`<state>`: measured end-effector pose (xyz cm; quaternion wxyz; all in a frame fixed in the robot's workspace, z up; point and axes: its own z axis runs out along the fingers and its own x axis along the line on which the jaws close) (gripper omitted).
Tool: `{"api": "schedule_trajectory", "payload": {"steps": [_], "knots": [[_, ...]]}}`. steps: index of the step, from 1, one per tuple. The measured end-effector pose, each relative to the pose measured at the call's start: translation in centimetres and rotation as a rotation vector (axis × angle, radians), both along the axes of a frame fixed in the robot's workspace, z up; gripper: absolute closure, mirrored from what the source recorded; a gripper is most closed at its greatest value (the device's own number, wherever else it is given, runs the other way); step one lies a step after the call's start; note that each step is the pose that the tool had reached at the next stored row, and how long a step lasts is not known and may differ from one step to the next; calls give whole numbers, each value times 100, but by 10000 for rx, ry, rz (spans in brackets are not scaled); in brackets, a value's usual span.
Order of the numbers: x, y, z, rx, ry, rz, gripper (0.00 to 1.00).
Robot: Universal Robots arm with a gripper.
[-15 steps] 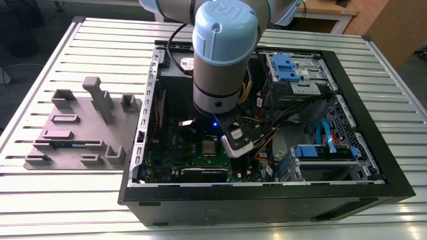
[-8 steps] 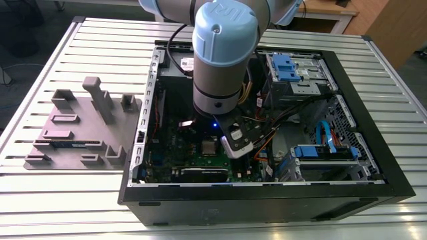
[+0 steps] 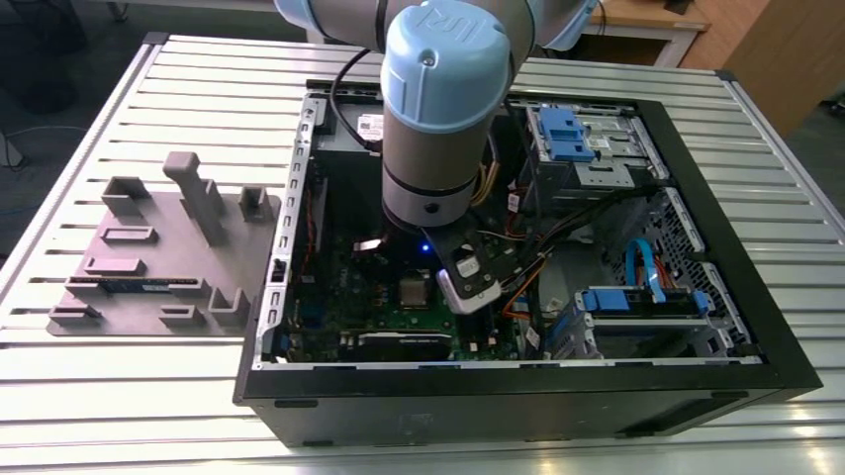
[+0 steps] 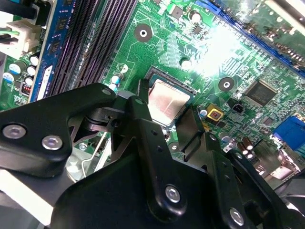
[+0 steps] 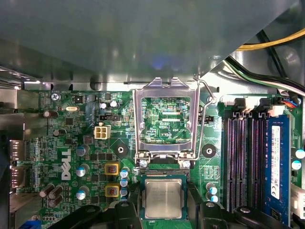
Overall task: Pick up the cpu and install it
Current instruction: 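Place the cpu into insertion slot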
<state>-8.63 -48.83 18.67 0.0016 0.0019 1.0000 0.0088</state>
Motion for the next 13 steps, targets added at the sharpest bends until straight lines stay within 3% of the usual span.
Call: {"api": "schedule_trajectory", "payload": {"steps": [13], "knots": [[21, -3, 31, 2, -1, 0, 53]]}}
